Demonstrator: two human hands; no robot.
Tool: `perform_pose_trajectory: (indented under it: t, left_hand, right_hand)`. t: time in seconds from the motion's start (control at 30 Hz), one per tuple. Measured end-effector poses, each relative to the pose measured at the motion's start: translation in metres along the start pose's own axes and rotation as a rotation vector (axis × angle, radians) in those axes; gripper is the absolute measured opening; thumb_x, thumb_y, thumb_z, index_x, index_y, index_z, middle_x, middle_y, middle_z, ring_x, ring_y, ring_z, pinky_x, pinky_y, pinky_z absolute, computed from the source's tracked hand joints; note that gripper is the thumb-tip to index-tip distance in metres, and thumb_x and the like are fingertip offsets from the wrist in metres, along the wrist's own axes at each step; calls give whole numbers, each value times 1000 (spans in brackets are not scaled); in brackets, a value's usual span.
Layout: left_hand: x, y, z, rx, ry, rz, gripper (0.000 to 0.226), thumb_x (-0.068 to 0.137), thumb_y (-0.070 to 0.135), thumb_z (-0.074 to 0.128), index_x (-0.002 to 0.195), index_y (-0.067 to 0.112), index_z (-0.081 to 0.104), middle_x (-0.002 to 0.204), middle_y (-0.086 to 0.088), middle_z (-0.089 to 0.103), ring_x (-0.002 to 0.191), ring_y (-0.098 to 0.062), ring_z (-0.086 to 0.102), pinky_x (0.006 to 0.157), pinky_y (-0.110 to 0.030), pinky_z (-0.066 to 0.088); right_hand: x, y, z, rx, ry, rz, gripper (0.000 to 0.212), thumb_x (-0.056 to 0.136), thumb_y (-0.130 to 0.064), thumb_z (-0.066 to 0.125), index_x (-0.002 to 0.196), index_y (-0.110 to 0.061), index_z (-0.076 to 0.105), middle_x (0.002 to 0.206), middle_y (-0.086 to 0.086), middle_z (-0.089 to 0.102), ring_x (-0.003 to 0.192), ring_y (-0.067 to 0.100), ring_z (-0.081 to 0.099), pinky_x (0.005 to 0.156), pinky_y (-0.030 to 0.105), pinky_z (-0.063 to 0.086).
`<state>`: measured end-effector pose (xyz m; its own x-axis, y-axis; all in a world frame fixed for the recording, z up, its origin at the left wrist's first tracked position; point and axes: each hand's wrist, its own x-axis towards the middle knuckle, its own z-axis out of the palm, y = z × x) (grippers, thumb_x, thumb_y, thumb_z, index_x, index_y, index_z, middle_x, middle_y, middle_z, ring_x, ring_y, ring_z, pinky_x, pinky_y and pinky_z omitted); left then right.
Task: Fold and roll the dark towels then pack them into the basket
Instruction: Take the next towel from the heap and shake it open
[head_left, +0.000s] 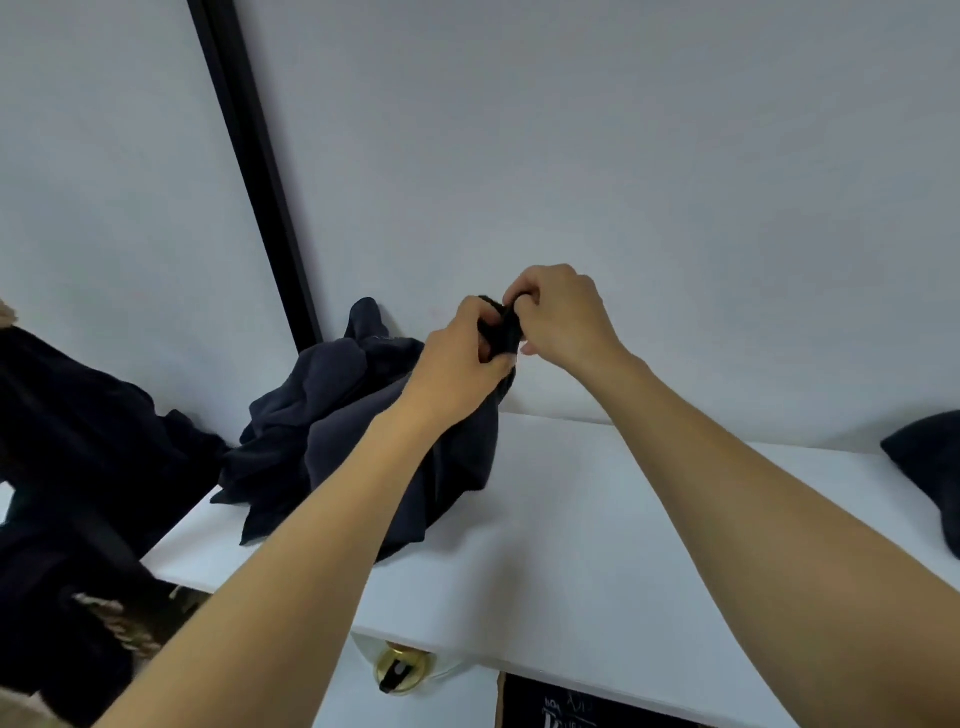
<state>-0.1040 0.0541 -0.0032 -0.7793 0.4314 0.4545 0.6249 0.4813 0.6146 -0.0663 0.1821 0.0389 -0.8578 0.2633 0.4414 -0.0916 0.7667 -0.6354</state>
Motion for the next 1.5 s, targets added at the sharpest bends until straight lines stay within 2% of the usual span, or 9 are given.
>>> perform_pose_trajectory:
  t: [0.17, 0.3, 0.53, 0.77, 0.87, 1.0, 1.17, 1.33, 1.5]
  left_hand:
    - [2, -15, -5, 38, 54, -122, 6, 94, 19, 58, 98, 16, 54, 71, 5, 56, 64, -10, 54, 59, -18, 38]
    - [24, -6, -31, -55, 185, -177, 37, 100, 21, 50, 64, 13, 47, 57, 3, 44, 53, -13, 40, 51, -21, 32]
    - [93, 39, -96, -197, 365, -133, 27, 99, 19, 52, 91, -1, 69, 75, -7, 58, 65, -15, 49, 61, -25, 41]
    - [149, 84, -149, -109, 506, -32, 21, 97, 19, 53, 82, 11, 66, 72, -1, 51, 67, -17, 44, 62, -26, 38]
    - [157, 102, -155, -79, 501, -5, 36, 96, 21, 53, 61, 17, 49, 60, 6, 39, 56, -13, 35, 52, -22, 31]
    - [150, 100, -132, -118, 397, 22, 42, 96, 20, 51, 57, 20, 36, 58, 8, 34, 54, -10, 30, 47, -20, 25]
    - [133, 90, -103, -110, 321, 88, 23, 89, 12, 48, 79, 7, 68, 75, -2, 66, 67, -14, 56, 63, -24, 45]
    - [133, 101, -116, -117, 366, 129, 29, 95, 16, 50, 66, 18, 57, 65, 5, 53, 61, -12, 48, 59, -27, 41]
    - [136, 127, -133, -327, 473, 163, 22, 98, 13, 50, 93, 2, 69, 96, -20, 67, 86, -31, 67, 54, -37, 60]
  right_hand:
    - [28, -18, -11, 5, 68, -56, 38, 91, 2, 35, 101, -12, 70, 88, 4, 67, 60, 20, 69, 52, 20, 48]
    - [48, -34, -21, 48, 148, -107, 39, 92, 2, 35, 104, -12, 69, 97, 4, 67, 65, 22, 70, 57, 21, 47]
    - [86, -65, -67, 253, 268, -82, 27, 97, -2, 45, 102, -14, 69, 101, 4, 67, 62, 17, 70, 49, 12, 49]
    - [117, -96, -104, 368, 369, -124, 24, 96, -2, 49, 103, -11, 69, 94, -1, 65, 67, 17, 71, 62, 25, 60]
    - [122, -105, -116, 378, 408, -124, 25, 95, 1, 46, 103, -12, 66, 94, -4, 60, 74, 16, 69, 62, 24, 60]
    - [105, -93, -107, 386, 232, -75, 26, 84, 1, 50, 105, -10, 62, 101, 6, 64, 85, 21, 70, 61, 27, 61]
    - [73, -69, -72, 303, -127, -39, 30, 85, -16, 67, 114, -14, 60, 98, 3, 69, 83, 17, 70, 66, 30, 61]
    - [70, -53, -80, 102, -330, 73, 22, 86, -24, 72, 104, -14, 66, 82, 0, 55, 65, 15, 48, 66, 30, 60]
    - [75, -64, -96, 347, -161, 112, 14, 92, -17, 62, 105, -11, 64, 83, 5, 53, 55, 13, 52, 57, 27, 57]
